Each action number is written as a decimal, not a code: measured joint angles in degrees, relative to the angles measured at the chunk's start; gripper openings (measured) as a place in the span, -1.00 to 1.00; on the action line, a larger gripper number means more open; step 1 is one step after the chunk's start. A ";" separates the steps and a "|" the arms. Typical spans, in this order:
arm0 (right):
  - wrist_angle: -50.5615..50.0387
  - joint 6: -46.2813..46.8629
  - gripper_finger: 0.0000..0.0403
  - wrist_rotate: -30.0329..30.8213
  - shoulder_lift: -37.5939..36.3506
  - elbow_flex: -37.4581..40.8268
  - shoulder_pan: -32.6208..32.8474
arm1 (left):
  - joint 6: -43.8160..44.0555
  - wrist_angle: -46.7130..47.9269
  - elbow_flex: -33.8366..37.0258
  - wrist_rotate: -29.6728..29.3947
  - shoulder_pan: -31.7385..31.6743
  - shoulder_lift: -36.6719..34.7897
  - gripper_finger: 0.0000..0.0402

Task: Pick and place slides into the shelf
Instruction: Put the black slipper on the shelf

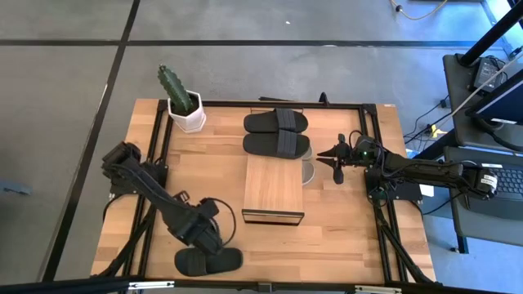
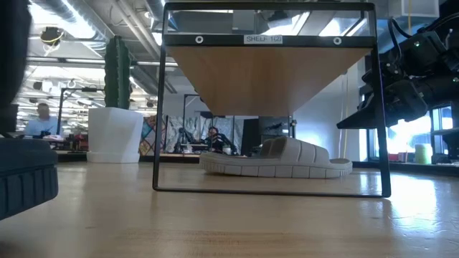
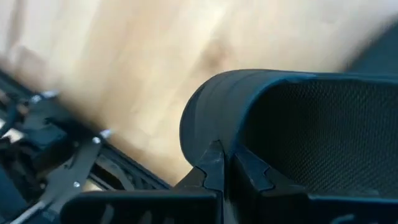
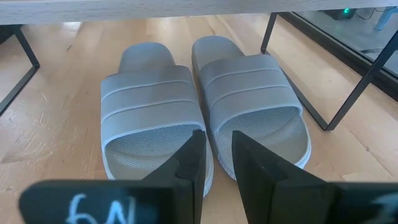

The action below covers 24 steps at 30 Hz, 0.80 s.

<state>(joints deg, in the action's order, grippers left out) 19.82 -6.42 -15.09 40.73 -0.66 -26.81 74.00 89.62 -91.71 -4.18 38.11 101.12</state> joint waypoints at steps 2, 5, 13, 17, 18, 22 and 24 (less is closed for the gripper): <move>0.01 0.02 -0.60 0.00 0.00 0.01 -0.02 | -2.82 -0.88 -2.31 0.67 -0.02 -0.55 -0.99; 0.01 0.05 -0.60 0.00 0.00 0.01 -0.01 | -7.45 -4.55 -5.75 0.29 -0.11 -0.71 -0.99; 0.01 0.09 -0.60 0.00 0.00 0.01 -0.01 | -27.88 -23.11 -10.46 -1.13 -0.07 -0.70 -0.99; 0.03 0.09 -0.60 0.00 0.00 0.01 -0.01 | -45.32 -33.10 -10.46 -1.29 0.20 -0.68 -0.99; 0.04 0.09 -0.60 -0.01 0.00 0.01 -0.02 | -49.89 -34.60 -10.46 -1.68 0.18 -0.68 -0.99; 0.04 0.11 -0.60 0.00 0.00 0.01 0.00 | -67.87 -35.02 -10.46 -8.76 0.10 -0.68 -0.99; 0.04 0.13 -0.60 -0.01 0.00 0.01 -0.01 | -77.19 -35.07 -10.46 -14.02 -0.18 -0.68 -0.99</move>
<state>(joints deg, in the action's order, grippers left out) 19.86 -6.29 -15.10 40.73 -0.64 -26.82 -3.19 54.55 -102.17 -18.20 37.92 100.44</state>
